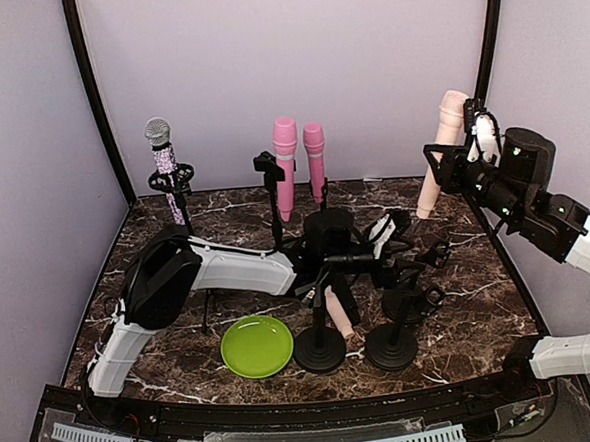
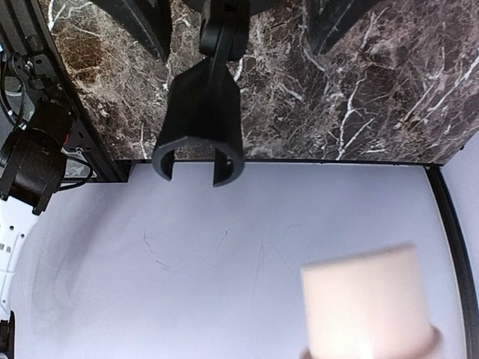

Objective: Remove the microphone from the stand
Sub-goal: Place the microphone stand at the center of the board.

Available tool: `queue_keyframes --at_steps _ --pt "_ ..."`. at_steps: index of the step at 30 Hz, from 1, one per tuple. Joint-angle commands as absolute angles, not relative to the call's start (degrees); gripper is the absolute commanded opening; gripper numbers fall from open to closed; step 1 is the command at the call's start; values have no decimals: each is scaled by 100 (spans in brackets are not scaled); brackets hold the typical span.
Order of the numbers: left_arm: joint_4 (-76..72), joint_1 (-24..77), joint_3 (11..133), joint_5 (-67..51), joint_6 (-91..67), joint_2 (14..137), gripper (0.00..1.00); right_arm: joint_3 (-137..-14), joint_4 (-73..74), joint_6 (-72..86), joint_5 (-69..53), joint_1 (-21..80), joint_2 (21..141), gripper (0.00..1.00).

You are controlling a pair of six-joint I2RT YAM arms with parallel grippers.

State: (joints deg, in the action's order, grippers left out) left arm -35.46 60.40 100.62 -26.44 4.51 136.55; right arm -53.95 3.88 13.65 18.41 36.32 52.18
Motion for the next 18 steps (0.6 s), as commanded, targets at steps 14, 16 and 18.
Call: queue_keyframes --at_steps 14,16,18 --pt "-2685 5486 6928 -434 -218 9492 73 -6359 1267 1297 1133 3620 6207 2" --pt "-1890 5396 6736 -224 -377 8971 73 -6534 1630 1336 967 3615 6499 2" --pt "-1270 5329 6424 -247 -424 8390 76 -6689 1937 1388 806 3612 6756 2"
